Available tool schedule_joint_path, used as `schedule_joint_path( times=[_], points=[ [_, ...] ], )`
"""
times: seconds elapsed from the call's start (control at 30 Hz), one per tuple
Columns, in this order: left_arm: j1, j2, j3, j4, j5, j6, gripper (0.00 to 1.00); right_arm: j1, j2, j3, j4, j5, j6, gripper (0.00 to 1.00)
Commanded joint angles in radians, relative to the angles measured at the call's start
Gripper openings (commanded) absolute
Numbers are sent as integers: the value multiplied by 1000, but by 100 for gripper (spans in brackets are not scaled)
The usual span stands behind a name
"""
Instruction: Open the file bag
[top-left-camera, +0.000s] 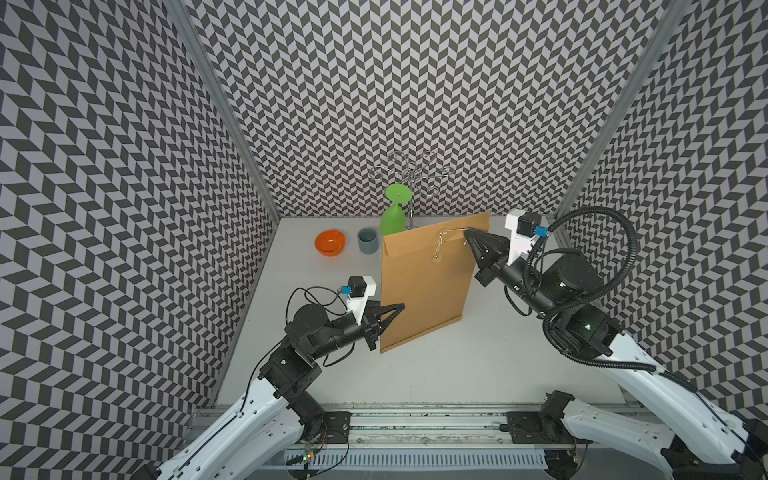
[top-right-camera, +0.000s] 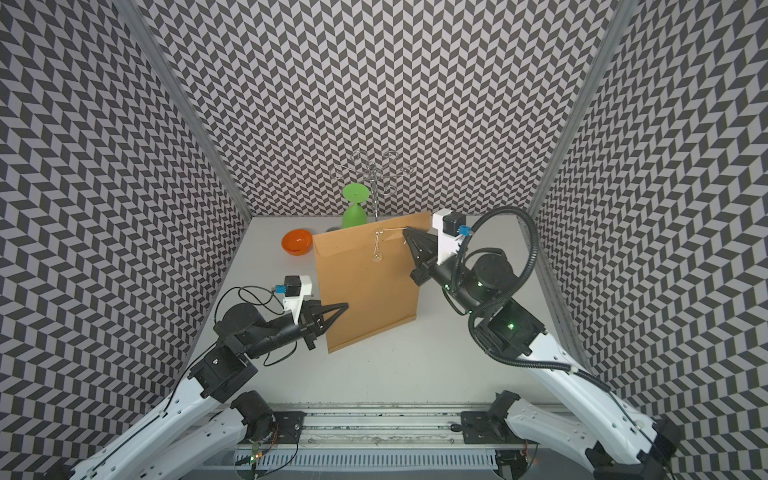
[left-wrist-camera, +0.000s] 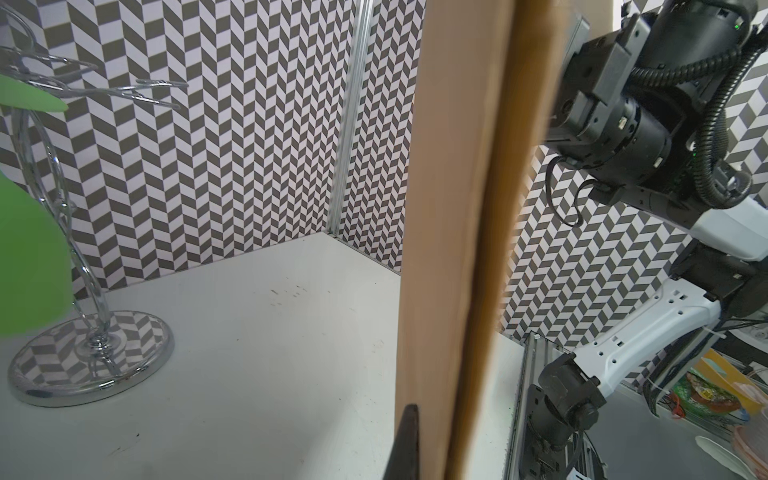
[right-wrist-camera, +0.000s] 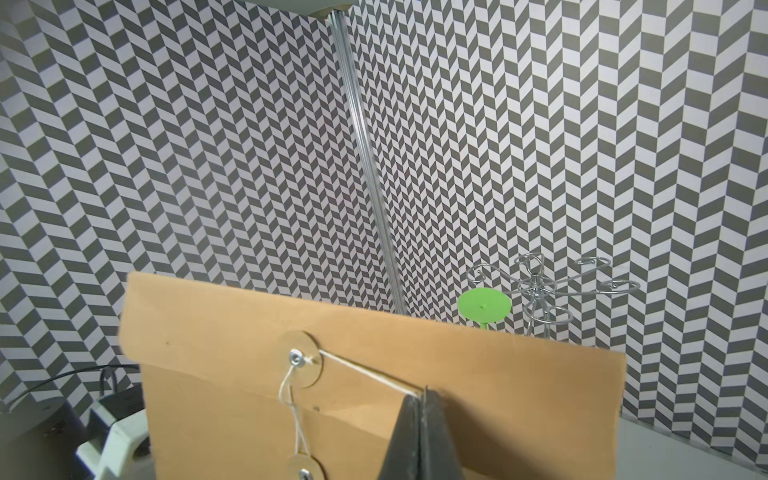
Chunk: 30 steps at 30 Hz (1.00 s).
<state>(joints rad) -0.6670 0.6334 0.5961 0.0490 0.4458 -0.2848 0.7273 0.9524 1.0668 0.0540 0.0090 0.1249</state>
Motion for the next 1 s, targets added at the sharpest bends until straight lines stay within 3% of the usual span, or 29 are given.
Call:
schedule_joint_path(
  times=[0.0,0.2,0.5,0.83,0.97],
  points=[
    [25,-18,-1,101,37,-43,0,-17,-55,-28,2,47,16,0],
    [29,6,0,69,44,-10,0,-20,-58,-7,-26,5,6,0],
    [20,34,22,-23,19,72,0,-13,132,250,-60,-179,-22,0],
    [4,98,36,-64,4,93,0,127,290,417,-115,-231,-94,0],
    [4,106,35,-57,11,82,0,154,289,410,-109,-259,-105,0]
  ],
)
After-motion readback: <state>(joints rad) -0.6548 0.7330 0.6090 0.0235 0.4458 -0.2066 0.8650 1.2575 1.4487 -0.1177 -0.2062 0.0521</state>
